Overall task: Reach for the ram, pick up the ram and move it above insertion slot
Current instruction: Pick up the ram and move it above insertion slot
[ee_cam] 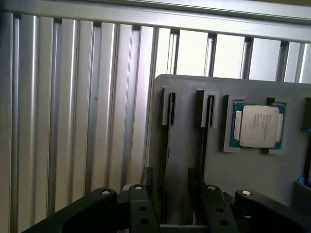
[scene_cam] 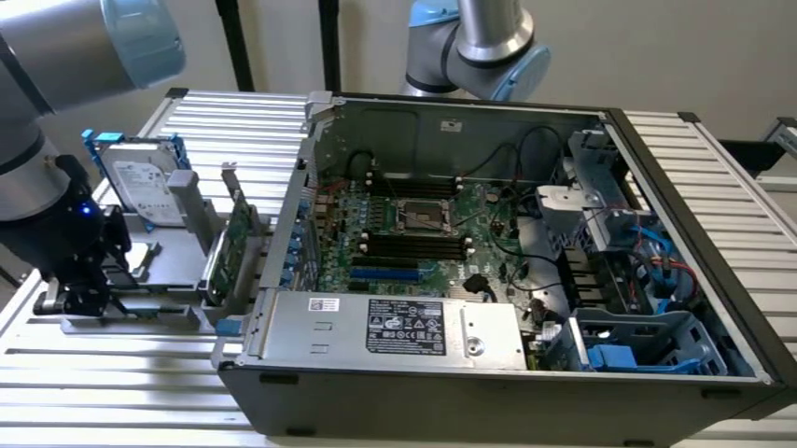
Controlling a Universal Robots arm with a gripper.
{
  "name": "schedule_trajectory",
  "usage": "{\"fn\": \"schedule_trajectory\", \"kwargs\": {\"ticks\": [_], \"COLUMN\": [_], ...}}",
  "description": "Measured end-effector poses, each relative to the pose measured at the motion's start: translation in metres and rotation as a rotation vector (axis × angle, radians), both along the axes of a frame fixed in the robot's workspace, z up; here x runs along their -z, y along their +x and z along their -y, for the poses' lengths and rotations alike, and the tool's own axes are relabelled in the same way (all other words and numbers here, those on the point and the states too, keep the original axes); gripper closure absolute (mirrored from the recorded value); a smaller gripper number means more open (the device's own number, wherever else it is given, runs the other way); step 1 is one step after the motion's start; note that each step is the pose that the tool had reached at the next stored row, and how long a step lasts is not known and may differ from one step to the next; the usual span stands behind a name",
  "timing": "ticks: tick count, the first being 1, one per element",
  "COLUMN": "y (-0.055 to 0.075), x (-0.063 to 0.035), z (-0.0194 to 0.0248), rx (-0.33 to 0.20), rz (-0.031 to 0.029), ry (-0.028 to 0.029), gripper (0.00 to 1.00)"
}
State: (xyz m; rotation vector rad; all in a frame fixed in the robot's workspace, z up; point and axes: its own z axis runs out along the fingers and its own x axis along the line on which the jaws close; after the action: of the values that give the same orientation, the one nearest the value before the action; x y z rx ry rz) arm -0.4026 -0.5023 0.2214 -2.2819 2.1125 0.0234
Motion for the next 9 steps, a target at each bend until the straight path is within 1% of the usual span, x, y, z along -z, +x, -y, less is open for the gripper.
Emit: {"fn": "schedule_trajectory", "kwargs": {"ticks": [6, 9], "y": [0.003, 0.003], "x": [0.0110, 0.0148], "z": [0.0000, -0.0001], "rx": [0.000, 0.000], "rz": [-0.0010, -0.0032], "ry": [0.0000, 0.0001], "gripper": [0.58, 0.58]}}
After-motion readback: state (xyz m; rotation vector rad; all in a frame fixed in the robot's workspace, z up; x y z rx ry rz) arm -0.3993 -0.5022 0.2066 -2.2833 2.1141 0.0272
